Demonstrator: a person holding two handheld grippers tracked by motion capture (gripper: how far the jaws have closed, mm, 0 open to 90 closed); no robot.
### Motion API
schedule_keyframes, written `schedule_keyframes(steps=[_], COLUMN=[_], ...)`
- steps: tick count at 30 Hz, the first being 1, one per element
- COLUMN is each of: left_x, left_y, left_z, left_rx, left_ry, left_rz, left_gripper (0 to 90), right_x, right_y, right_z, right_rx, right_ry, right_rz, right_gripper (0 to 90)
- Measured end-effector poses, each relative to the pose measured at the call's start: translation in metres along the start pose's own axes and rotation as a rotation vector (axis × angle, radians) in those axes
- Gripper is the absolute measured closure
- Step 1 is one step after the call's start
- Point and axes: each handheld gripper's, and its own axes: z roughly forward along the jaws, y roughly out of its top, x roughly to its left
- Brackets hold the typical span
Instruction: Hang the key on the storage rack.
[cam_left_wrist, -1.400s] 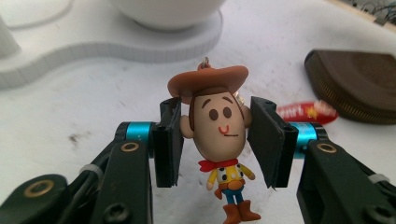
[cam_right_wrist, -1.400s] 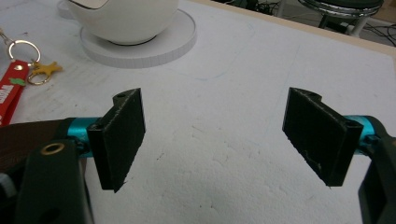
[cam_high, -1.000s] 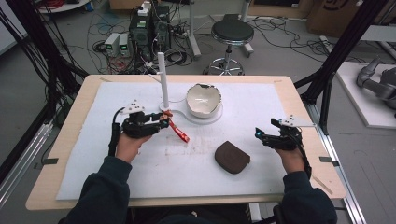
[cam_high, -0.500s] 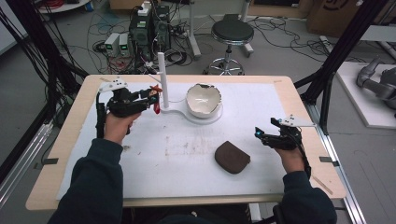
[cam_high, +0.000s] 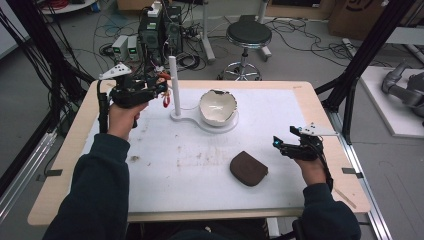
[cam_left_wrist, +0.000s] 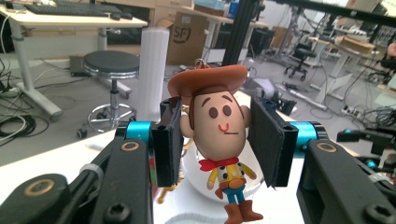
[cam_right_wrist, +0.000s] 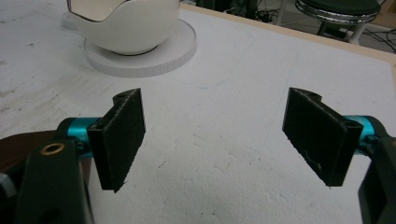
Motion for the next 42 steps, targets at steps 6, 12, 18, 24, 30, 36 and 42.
schedule_keyframes(steps=[6, 12, 18, 24, 30, 36, 42], left_x=[0.0, 0.001, 0.007, 0.01, 0.011, 0.014, 0.023], left_y=[0.009, 0.008, 0.005, 0.007, 0.013, 0.004, -0.01], left_z=[0.003, 0.011, 0.015, 0.013, 0.015, 0.018, 0.012], left_rx=[0.002, 0.014, 0.016, -0.017, -0.02, -0.001, 0.009], left_ry=[-0.001, 0.004, 0.022, 0.035, 0.051, 0.086, 0.14], left_rz=[0.007, 0.002, -0.017, -0.02, -0.009, -0.006, -0.018], left_gripper=[55.4, 55.4, 55.4, 55.5, 55.5, 55.4, 55.3], right_x=[0.0, 0.0, 0.0, 0.0, 0.001, 0.0, 0.0], right_y=[0.0, 0.0, 0.0, 0.0, 0.0, 0.0, -0.001], right_z=[0.0, 0.0, 0.0, 0.001, 0.001, 0.001, 0.001], right_rx=[0.002, 0.0, 0.002, 0.006, 0.006, 0.005, 0.008], right_ry=[0.001, 0.002, 0.003, 0.005, 0.008, 0.009, 0.008], right_rz=[0.003, 0.0, 0.003, 0.001, -0.003, 0.0, -0.001], right_gripper=[21.4, 21.4, 21.5, 21.4, 21.4, 21.5, 21.4])
